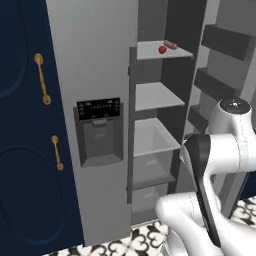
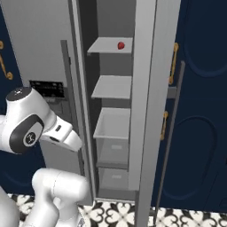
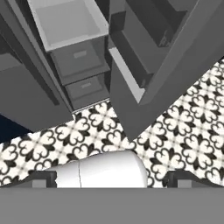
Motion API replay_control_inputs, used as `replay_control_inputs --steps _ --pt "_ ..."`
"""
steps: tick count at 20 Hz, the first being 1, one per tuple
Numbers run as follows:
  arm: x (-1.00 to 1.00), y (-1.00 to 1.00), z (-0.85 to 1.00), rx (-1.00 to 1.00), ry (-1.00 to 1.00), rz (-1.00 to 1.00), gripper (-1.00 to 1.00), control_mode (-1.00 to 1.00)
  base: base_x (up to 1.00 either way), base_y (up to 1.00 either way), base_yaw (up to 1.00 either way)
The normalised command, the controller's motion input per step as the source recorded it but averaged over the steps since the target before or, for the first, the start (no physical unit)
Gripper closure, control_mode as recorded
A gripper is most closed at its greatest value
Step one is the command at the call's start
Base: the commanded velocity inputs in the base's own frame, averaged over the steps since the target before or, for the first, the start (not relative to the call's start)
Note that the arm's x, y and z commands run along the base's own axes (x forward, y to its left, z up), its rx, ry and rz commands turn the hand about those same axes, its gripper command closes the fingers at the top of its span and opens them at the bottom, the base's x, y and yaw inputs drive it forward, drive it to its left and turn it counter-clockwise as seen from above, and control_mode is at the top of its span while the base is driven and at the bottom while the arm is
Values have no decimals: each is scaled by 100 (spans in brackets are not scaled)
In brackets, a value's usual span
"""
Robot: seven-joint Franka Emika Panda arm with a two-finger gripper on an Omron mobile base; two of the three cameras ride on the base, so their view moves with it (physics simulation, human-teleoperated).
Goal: Take the strawberry from the fridge and place it on top of the pancake, located on the dining counter.
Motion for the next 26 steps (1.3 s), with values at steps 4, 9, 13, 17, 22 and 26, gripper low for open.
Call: replay_control_inputs --steps 4,9,13,17,22,26 --pt "0 0 0 0 0 0 -100 100 -1 0 -23" --pt "0 0 0 0 0 0 -100 100 52 3 -1" --pt "0 0 0 0 0 0 -100 100 72 0 2" --pt "0 0 0 0 0 0 -100 100 55 0 16" --pt "0 0 0 0 0 0 -100 100 35 -10 33" --pt "0 0 0 0 0 0 -100 100 19 -21 25"
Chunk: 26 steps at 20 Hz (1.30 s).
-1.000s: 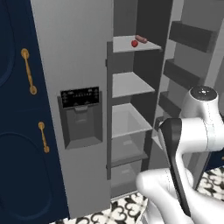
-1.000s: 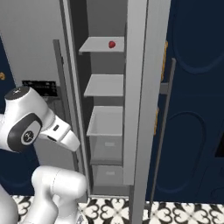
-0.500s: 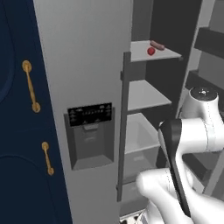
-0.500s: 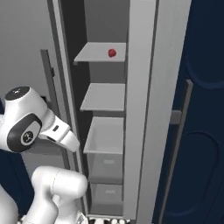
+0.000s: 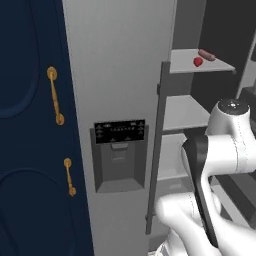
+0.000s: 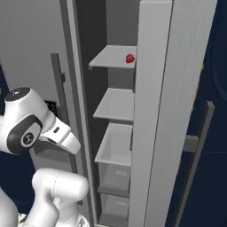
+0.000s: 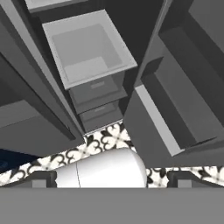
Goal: Take the strawberry from the fridge and place it on top of the pancake, located on the dining counter.
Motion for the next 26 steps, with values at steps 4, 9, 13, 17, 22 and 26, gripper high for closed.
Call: replay_control_inputs --steps 4,9,13,17,22,26 --pt "0 0 0 0 0 0 -100 100 19 -9 -4" --pt "0 0 0 0 0 0 -100 100 56 -8 -1" --pt "0 0 0 0 0 0 -100 100 33 -25 5" --pt "0 0 0 0 0 0 -100 100 30 -34 8" --pt "0 0 0 0 0 0 -100 100 8 -44 0" --pt "0 0 0 0 0 0 -100 100 6 -51 0"
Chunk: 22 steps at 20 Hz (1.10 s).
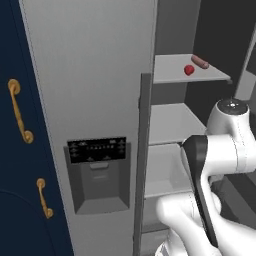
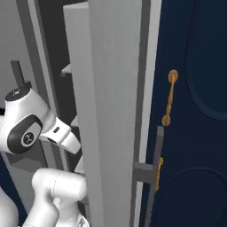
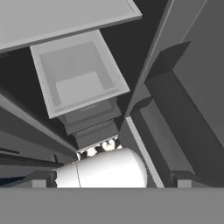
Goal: Take the strawberry from the fridge and place it on top of the pancake, located on the dining counter.
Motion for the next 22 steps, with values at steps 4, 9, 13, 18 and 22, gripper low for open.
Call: replay_control_inputs --steps 4,9,13,18,22 --pt "0 0 0 0 0 0 -100 100 6 -29 0" --pt "0 0 0 0 0 0 -100 100 6 0 0" --pt "0 0 0 0 0 0 -100 100 31 0 0" --pt "0 0 0 0 0 0 -100 100 38 0 0" --pt "0 0 0 0 0 0 -100 100 36 0 0"
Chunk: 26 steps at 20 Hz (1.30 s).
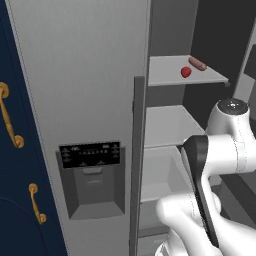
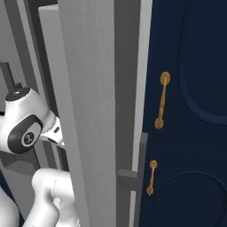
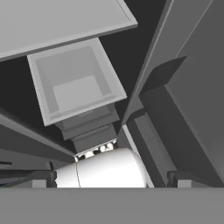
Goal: Take the strawberry from the fridge and place it on top of the pancake, located on the dining counter.
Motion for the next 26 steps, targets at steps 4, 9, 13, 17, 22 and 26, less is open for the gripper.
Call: replay_control_inputs --steps 4,9,13,17,22,26 --pt "0 0 0 0 0 0 -100 100 26 0 0" --pt "14 0 2 0 -4 4 -100 -100 12 0 1" --pt "53 12 33 -1 -29 22 -100 -100 0 0 0" --pt "58 17 52 -2 -32 12 -100 -100 0 0 0" --pt "49 14 75 -10 -26 3 -100 -100 0 0 0" --pt "55 -11 82 -12 1 3 -100 -100 0 0 0"
